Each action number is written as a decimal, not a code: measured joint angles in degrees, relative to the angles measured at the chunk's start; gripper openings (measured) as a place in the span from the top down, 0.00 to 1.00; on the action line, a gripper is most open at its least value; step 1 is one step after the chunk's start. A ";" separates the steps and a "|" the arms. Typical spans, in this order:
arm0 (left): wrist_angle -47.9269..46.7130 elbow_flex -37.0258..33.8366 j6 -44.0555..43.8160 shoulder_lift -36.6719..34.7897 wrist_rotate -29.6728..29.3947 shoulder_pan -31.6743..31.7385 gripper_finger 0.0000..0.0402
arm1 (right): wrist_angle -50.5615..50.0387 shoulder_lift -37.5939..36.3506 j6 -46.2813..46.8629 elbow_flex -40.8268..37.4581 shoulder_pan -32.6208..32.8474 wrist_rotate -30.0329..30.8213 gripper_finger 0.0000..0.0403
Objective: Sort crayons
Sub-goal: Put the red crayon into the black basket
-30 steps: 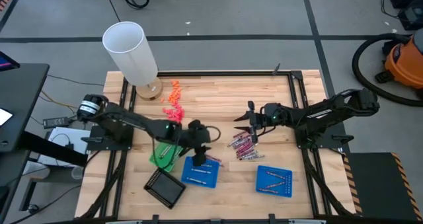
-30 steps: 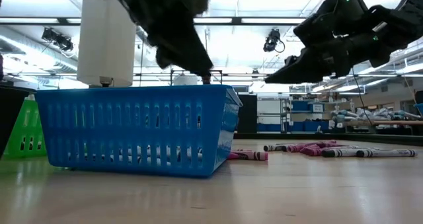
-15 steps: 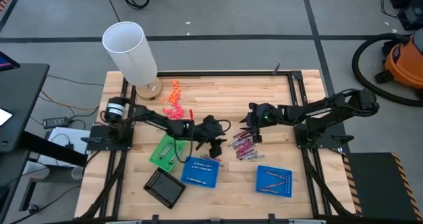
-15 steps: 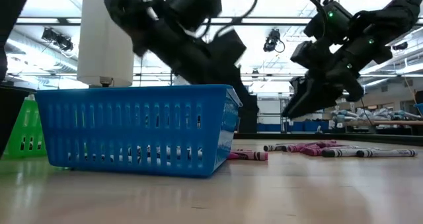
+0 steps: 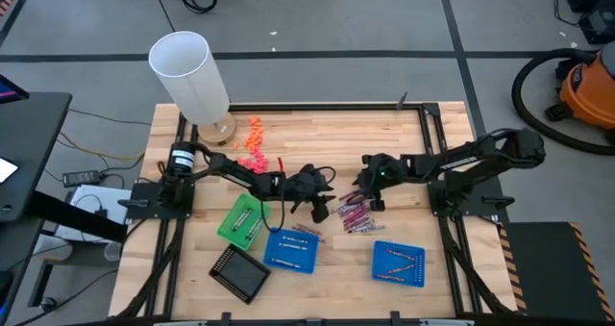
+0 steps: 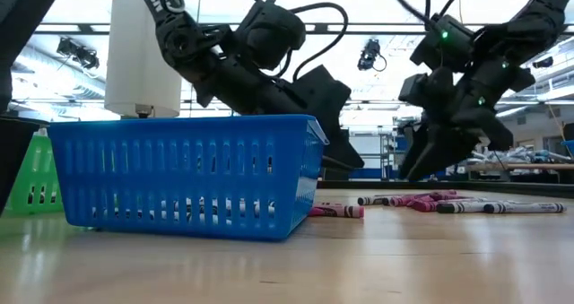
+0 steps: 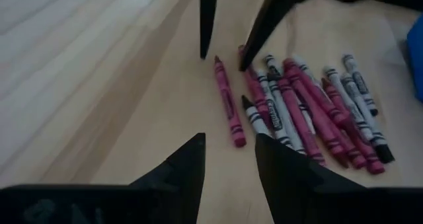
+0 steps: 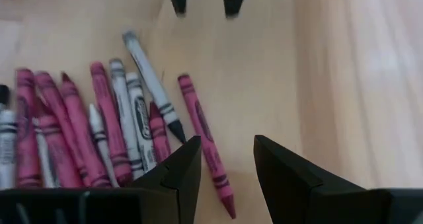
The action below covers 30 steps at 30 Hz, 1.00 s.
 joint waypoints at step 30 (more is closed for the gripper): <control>-23.80 0.02 -3.72 -8.03 2.03 -0.35 0.51 | 2.72 5.61 0.44 -0.08 -3.65 -0.45 0.93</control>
